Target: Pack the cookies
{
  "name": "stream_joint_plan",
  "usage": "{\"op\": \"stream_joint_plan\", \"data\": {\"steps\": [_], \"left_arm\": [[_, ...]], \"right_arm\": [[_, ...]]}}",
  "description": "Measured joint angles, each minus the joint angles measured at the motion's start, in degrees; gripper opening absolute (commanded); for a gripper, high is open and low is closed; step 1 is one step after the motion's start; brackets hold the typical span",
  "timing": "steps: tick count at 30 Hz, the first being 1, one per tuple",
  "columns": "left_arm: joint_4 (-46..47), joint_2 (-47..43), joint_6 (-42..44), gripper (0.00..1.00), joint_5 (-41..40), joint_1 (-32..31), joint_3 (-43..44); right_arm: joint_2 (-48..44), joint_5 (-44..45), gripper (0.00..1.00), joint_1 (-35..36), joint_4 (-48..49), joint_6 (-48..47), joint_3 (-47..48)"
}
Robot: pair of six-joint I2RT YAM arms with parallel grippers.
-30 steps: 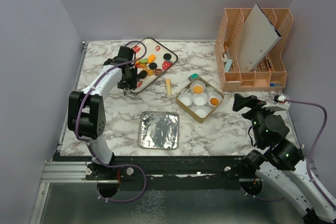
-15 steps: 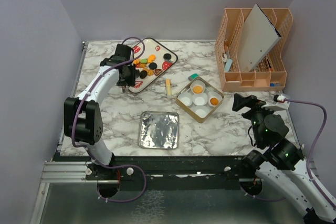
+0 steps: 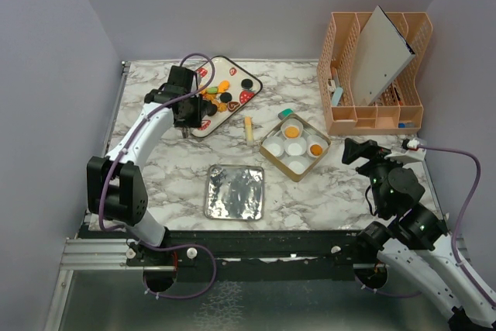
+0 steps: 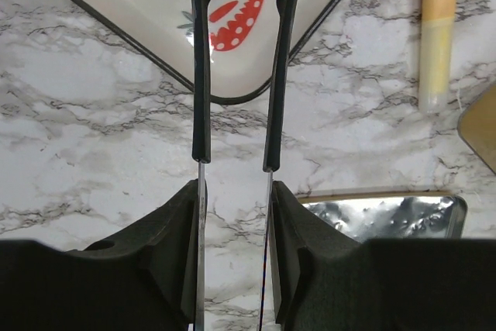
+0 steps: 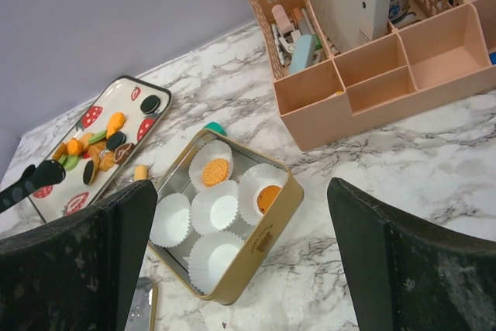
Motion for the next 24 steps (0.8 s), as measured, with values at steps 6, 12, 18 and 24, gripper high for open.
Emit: {"op": "stream_joint_plan", "data": {"steps": [6, 12, 18, 24], "left_arm": [[-0.31, -0.98, 0.04, 0.21, 1.84, -5.57, 0.0], [-0.87, -1.07, 0.02, 0.21, 3.08, -14.6, 0.76], [-1.81, -0.83, -0.04, 0.21, 4.0, -22.58, 4.11], [-1.9, 1.27, -0.37, 0.22, 4.0, -28.89, 8.04]], "right_arm": [[0.24, 0.0, 1.0, 0.0, 0.02, -0.02, 0.0], [0.24, 0.0, 1.0, 0.0, 0.02, -0.02, 0.0], [0.24, 0.0, 1.0, 0.0, 0.0, -0.02, 0.0], [0.24, 0.0, 1.0, 0.0, 0.0, -0.02, 0.0]]}}
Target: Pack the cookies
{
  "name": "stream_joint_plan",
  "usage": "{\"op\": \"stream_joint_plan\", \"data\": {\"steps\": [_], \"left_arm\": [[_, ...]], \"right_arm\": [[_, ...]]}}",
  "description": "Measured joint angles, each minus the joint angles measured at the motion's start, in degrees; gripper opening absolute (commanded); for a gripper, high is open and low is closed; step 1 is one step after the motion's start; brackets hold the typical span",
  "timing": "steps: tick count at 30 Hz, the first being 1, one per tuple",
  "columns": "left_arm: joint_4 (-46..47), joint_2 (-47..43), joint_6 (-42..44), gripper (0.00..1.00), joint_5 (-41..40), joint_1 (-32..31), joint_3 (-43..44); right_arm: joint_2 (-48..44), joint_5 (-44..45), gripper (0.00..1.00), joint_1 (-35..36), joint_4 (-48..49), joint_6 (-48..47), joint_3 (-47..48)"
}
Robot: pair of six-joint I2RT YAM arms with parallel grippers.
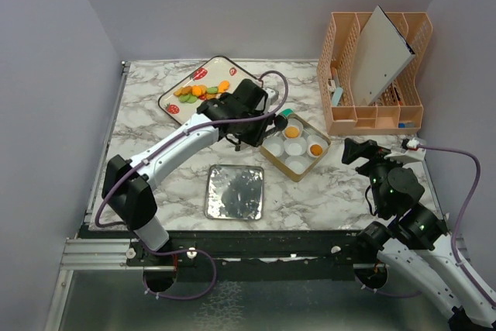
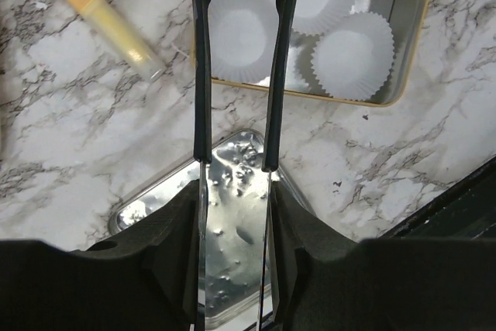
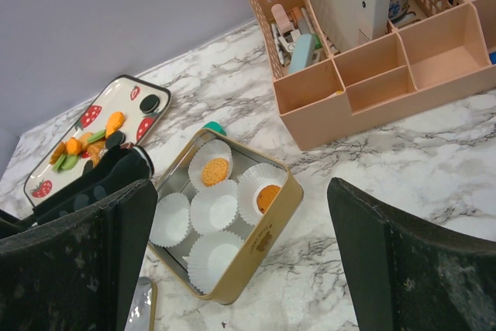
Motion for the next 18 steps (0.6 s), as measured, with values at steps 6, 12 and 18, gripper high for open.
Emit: {"op": "stream_joint_plan", "data": {"steps": [6, 12, 18], "left_arm": [[-0.09, 4.28, -0.02, 0.23, -0.07, -4.22, 1.99], [-0.52, 8.68, 0.0, 0.24, -0.07, -7.19, 4.09], [-0.98, 11.47, 0.02, 0.26, -0.31, -8.61, 6.32]], "right_arm": [[0.0, 0.0, 1.0, 0.0, 0.0, 0.02, 0.0], [-0.02, 0.0, 1.0, 0.0, -0.04, 0.0, 0.0], [-0.02, 0.0, 1.0, 0.0, -0.04, 0.02, 0.02]]}}
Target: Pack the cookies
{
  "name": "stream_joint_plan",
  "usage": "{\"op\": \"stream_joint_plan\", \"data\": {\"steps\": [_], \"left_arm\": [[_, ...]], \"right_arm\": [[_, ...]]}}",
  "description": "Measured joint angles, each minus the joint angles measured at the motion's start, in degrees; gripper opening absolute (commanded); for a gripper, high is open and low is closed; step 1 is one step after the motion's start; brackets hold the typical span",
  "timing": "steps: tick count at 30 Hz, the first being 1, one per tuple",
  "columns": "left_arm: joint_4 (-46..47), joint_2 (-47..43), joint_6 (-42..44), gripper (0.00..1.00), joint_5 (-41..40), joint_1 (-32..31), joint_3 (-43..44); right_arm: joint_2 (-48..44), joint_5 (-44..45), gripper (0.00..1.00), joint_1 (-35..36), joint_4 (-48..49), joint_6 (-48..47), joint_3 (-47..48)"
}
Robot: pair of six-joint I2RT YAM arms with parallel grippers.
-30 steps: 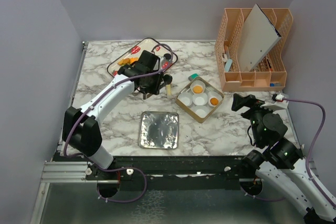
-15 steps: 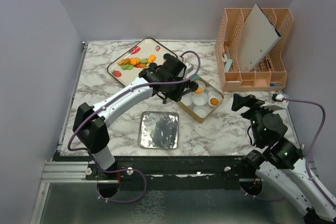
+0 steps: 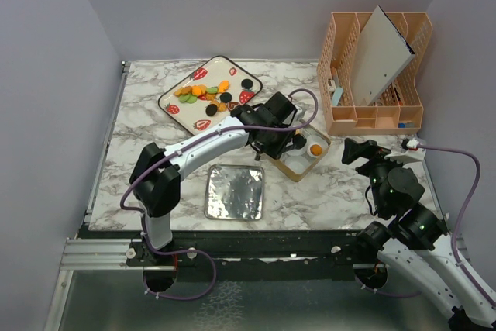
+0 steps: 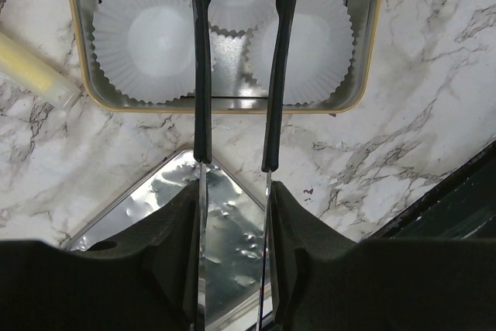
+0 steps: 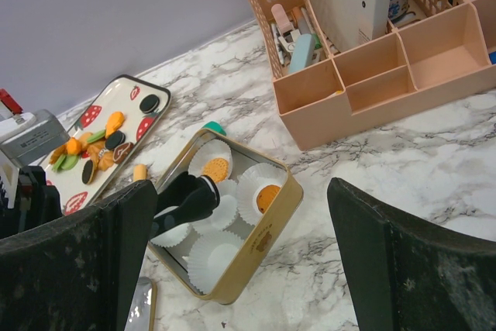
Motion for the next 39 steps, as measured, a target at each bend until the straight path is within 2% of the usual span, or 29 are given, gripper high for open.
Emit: {"op": "stream_joint_plan", "data": {"steps": [13, 27, 39], "left_arm": [[-0.61, 2.89, 0.24, 0.3, -0.85, -0.46, 1.03], [-2.25, 3.54, 0.57, 0.44, -1.14, -0.72, 1.03], [-2.54, 3.91, 0.59, 0.49, -2.38, -0.72, 1.33]], "right_arm": [[0.0, 0.0, 1.0, 0.0, 0.0, 0.0, -0.02], [0.0, 0.0, 1.0, 0.0, 0.0, 0.0, -0.02], [0.0, 0.0, 1.0, 0.0, 0.0, 0.0, -0.02]]}}
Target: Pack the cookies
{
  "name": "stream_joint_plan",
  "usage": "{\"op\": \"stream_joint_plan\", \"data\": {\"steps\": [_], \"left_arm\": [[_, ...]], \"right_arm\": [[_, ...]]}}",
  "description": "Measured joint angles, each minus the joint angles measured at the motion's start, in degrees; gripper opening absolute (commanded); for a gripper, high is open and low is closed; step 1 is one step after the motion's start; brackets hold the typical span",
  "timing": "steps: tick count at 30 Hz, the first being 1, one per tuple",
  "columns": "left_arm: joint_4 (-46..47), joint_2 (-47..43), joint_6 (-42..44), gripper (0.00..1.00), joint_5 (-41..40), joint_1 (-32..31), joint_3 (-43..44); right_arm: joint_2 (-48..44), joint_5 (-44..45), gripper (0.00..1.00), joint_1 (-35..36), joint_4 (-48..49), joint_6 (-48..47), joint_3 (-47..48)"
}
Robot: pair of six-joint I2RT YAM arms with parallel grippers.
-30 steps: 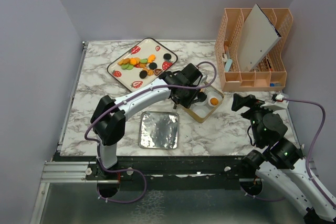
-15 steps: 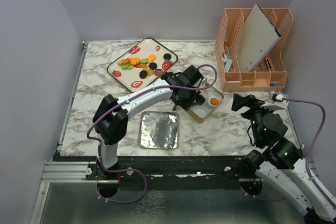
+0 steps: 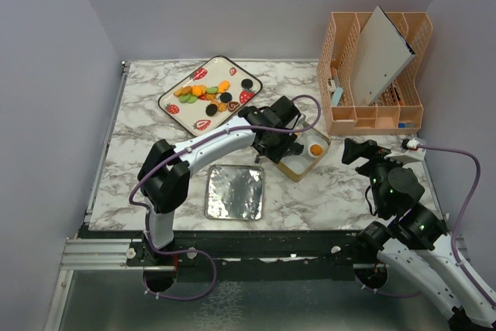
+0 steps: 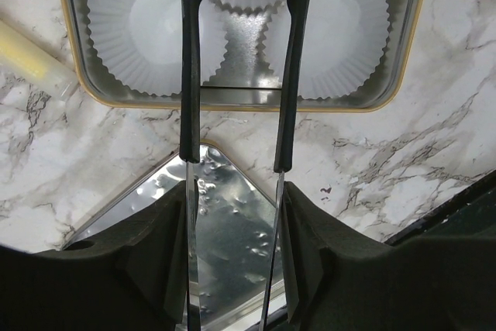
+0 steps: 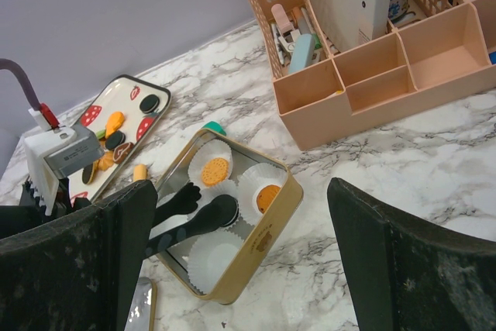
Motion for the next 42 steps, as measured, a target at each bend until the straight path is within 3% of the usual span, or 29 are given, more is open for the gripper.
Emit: {"op": "stream_joint_plan", "data": {"steps": [12, 20, 31, 42], "left_arm": [[0.0, -0.44, -0.02, 0.45, -2.73, 0.02, 0.72], [0.04, -6.05, -0.07, 0.45, -4.85, 3.08, 0.39], [0.85, -15.91, 0.37, 0.45, -5.09, 21.88, -7.32], [3.28, -16.85, 2.23, 0.49, -0.52, 35.1, -14.01]], "right_arm": [[-0.02, 0.0, 1.0, 0.0, -0.02, 0.0, 0.0], [-0.13, 0.0, 1.0, 0.0, -0.07, 0.0, 0.0], [-0.44, 0.0, 1.0, 0.0, -0.07, 0.0, 0.0], [-0.33, 0.0, 1.0, 0.0, -0.04, -0.02, 0.0]]}}
